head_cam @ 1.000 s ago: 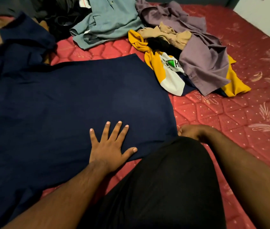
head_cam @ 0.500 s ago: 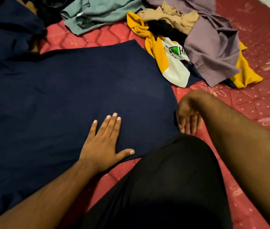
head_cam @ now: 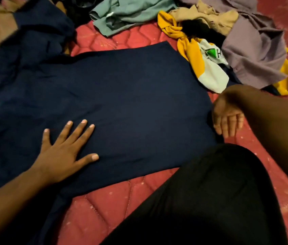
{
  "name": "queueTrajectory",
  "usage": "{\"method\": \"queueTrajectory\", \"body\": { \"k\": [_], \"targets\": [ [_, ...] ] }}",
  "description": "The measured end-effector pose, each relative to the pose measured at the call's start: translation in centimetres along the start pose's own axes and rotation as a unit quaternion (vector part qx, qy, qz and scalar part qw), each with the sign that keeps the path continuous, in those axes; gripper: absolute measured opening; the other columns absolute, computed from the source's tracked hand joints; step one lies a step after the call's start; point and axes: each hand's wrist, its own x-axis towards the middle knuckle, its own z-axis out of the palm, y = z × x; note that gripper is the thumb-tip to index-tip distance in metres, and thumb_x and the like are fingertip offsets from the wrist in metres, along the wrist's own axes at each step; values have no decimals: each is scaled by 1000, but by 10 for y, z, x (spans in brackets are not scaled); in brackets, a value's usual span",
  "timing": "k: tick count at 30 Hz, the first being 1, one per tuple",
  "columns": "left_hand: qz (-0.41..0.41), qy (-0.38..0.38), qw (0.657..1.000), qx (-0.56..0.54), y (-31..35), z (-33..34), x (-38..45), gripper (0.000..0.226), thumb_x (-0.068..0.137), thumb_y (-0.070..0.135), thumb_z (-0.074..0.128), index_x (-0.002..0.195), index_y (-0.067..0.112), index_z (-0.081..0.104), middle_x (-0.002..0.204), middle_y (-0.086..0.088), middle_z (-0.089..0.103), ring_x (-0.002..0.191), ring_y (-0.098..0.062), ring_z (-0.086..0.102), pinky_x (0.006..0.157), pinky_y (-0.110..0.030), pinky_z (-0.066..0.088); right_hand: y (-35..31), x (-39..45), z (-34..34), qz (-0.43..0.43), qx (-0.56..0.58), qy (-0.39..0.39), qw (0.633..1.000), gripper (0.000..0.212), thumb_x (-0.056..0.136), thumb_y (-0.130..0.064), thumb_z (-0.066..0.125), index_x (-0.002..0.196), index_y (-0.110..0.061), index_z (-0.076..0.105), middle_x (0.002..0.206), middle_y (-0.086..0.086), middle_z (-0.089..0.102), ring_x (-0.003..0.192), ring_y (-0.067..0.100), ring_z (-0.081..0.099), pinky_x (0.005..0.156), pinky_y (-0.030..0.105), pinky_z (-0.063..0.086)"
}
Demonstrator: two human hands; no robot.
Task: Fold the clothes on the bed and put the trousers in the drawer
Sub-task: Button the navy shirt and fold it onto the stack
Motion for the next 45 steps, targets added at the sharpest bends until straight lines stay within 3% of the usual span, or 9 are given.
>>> {"method": "queueTrajectory", "body": {
  "k": [3,6,10,17,24,30,36,40,45],
  "targets": [
    [-23,50,998,-24,11,-5,16,72,82,76,-3,150,52,-4,161,20,-5,151,-21,-3,111,-67,2,-66,-27,13,-181,-57,286,939,25,100,-22,52,86,-13,70,68,-1,68,65,15,64,64,26,47],
    [-41,50,997,-43,25,1,26,69,86,67,-3,152,47,3,163,15,5,151,-20,3,114,-64,5,-178,-18,89,-438,-66,437,783,40,97,-38,53,130,-17,60,134,7,58,125,20,51,105,32,35],
    [-95,54,993,-35,-37,19,-12,68,85,78,5,149,55,1,162,17,1,151,-23,5,115,-61,7,-206,41,139,-386,-116,554,729,77,86,-75,21,152,-37,17,162,-7,13,149,21,8,119,46,4],
    [-241,8,968,-68,-102,18,-92,68,73,87,-6,138,68,-14,159,24,-17,149,-23,-16,108,-73,-2,-110,53,99,-60,175,547,816,92,79,-86,13,154,-35,0,163,-5,-7,149,28,-8,115,61,-2],
    [-4,75,996,-43,-32,24,-62,70,81,82,-8,146,57,-3,157,23,-6,151,-21,2,114,-67,5,-195,32,192,-292,-129,522,791,91,68,-92,9,146,-51,-15,159,-16,-20,148,19,-16,111,68,-5],
    [-178,30,982,-53,-67,33,-108,77,77,88,5,143,58,-20,160,18,-21,149,-26,-15,111,-67,-7,-88,1,137,-4,-53,386,921,142,30,-101,50,139,-54,-28,156,-10,-30,148,36,-3,110,67,18],
    [-76,36,989,-122,-31,23,-124,98,62,96,-7,149,54,3,163,16,5,151,-16,-4,109,-69,-12,-105,-16,167,-30,-209,450,868,128,64,-65,75,154,-28,-8,163,4,-1,144,33,24,110,52,34],
    [-65,-29,992,-104,-16,21,-118,107,56,101,20,150,52,8,163,15,-4,150,-18,-11,108,-71,-10,-120,-7,185,-73,-220,413,881,127,70,-46,80,153,-24,-13,162,9,-10,145,38,19,114,50,27],
    [-64,-19,992,-105,-10,17,-127,70,84,47,56,149,44,30,161,16,13,151,-20,7,109,-71,4,-120,-11,194,-78,-188,414,887,93,94,-19,56,153,-26,-15,161,8,-16,144,50,5,115,57,19]
  ]
}}
